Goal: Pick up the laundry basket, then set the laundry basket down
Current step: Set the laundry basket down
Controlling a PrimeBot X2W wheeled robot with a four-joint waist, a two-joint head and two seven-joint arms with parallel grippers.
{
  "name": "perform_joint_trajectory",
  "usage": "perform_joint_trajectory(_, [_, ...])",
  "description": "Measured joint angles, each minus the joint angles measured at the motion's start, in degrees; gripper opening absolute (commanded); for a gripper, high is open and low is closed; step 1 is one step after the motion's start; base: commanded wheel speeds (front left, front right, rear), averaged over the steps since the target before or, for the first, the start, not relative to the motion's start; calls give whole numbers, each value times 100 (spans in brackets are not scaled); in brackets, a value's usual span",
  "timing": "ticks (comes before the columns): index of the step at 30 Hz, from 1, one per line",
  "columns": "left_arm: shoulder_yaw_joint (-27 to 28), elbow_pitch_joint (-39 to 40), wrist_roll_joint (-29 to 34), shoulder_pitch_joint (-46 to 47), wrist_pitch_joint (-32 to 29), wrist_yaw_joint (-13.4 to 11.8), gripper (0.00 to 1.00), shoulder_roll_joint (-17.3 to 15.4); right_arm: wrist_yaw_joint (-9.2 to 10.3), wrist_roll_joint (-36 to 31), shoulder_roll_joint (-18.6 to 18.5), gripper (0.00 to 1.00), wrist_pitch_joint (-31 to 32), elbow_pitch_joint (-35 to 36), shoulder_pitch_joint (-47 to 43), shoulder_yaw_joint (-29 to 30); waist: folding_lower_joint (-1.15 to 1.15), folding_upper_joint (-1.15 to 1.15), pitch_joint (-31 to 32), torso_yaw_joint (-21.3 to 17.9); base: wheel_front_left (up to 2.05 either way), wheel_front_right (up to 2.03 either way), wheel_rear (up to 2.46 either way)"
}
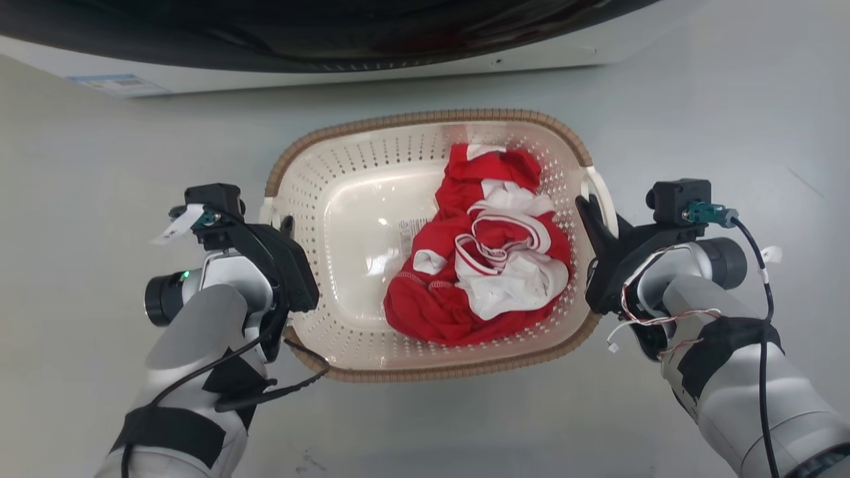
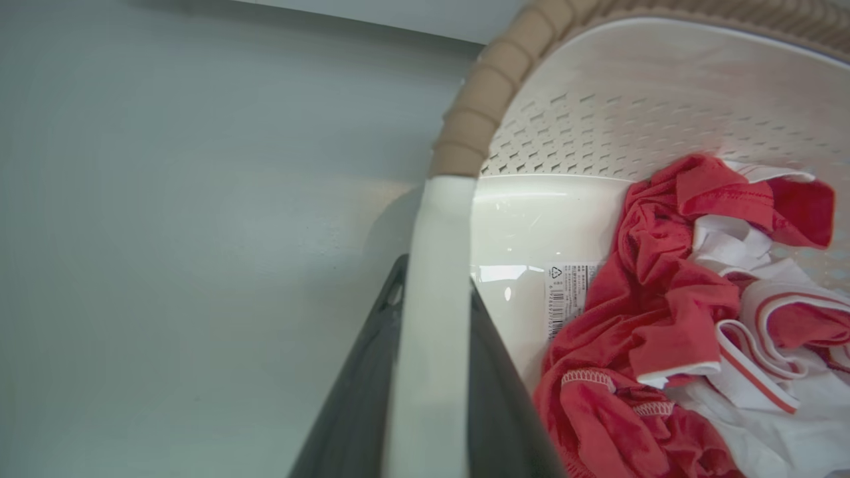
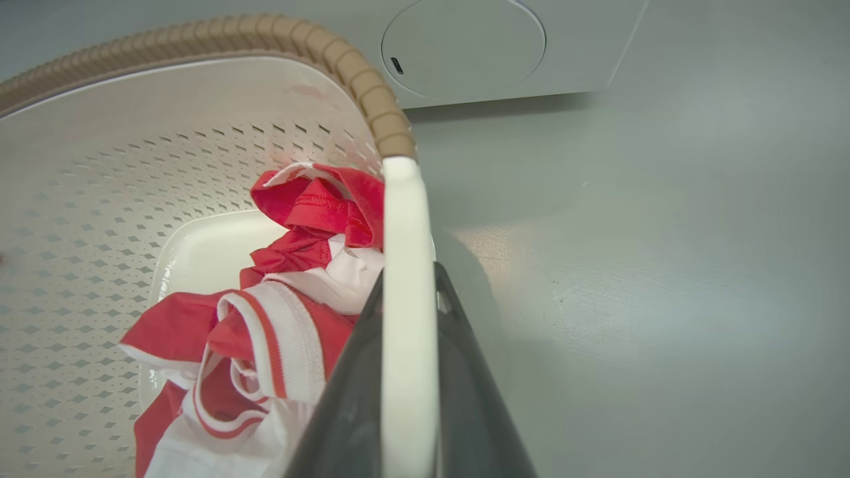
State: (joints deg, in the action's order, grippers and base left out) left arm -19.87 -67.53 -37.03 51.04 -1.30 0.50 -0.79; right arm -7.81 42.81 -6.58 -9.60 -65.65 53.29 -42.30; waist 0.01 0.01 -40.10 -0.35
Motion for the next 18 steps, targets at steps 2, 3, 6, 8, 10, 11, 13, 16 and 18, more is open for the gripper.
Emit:
perform_joint_trajectory(2, [-4, 3, 62, 74, 88, -1, 0, -13, 0, -2, 1, 0, -59, -5, 77, -10, 0, 0, -109, -3, 0, 0, 0])
perform_joint_trajectory(3, [-7, 3, 96, 109, 119, -3, 0, -14, 1, -10, 1, 0, -71, -14, 113, -13, 0, 0, -163, -4, 0, 0, 0])
perform_joint_trajectory(6, [-12, 3, 101, 191, 211, -8, 0, -14, 7, -34, 1, 0, -130, -52, 193, -16, 0, 0, -315, -7, 0, 0, 0])
perform_joint_trajectory(8, [-22, -1, 120, 225, 289, -16, 0, -14, 7, -46, 1, 0, -164, -78, 240, -19, 0, 0, -408, -10, 0, 0, 0])
perform_joint_trajectory(10, [-33, -4, 141, 279, 355, -27, 0, -15, 19, -48, 4, 0, -208, -101, 283, -19, 0, 0, -495, -14, 0, 0, 0])
perform_joint_trajectory(11, [-37, -4, 143, 303, 399, -33, 0, -15, 23, -48, 3, 0, -219, -109, 298, -19, -1, 0, -534, -16, 0, 0, 0])
perform_joint_trajectory(13, [-55, -10, 171, 347, 465, -51, 0, -14, 25, -51, 3, 0, -264, -134, 343, -19, -1, 0, -609, -20, 0, 0, 0])
perform_joint_trajectory(16, [-60, -19, 192, 404, 569, -51, 0, -15, 32, -73, 3, 0, -296, -152, 407, -19, 0, 0, -707, -26, 0, 0, 0])
perform_joint_trajectory(18, [-71, -31, 203, 434, 604, -51, 0, -13, 52, -119, 2, 0, -324, -169, 437, -20, 0, 0, -765, -29, 0, 0, 0])
